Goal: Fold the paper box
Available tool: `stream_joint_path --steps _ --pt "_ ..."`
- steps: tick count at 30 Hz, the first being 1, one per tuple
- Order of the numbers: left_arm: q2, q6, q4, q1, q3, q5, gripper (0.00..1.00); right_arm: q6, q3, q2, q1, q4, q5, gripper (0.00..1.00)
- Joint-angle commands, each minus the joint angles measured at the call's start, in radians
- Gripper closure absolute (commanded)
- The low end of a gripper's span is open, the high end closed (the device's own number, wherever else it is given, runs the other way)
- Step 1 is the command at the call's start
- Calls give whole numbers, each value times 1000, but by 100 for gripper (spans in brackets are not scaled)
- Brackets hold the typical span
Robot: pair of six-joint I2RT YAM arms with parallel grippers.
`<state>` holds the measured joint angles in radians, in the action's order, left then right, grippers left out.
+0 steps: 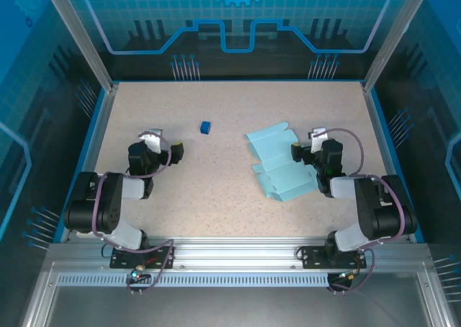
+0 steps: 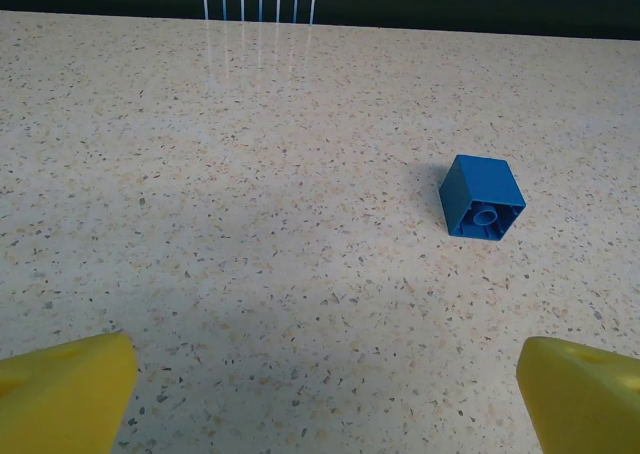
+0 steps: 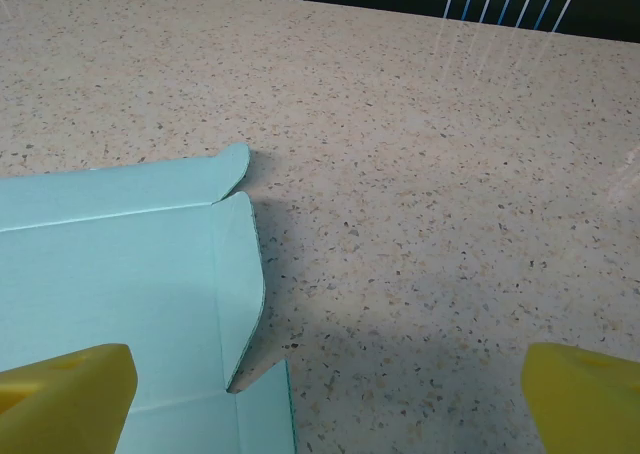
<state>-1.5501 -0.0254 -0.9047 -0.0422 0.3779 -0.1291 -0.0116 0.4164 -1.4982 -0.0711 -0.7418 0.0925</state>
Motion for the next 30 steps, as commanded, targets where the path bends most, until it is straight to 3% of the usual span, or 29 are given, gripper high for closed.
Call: stream_joint_path --steps 1,26,30 --pt "0 7 -36 -5 -8 -27 1 9 15 -7 9 -13 -16 0" --pt "2 19 -33 -5 -7 -4 1 7 15 -7 10 -13 -17 0" --pt "97 30 71 -6 7 28 1 20 37 39 7 57 16 0"
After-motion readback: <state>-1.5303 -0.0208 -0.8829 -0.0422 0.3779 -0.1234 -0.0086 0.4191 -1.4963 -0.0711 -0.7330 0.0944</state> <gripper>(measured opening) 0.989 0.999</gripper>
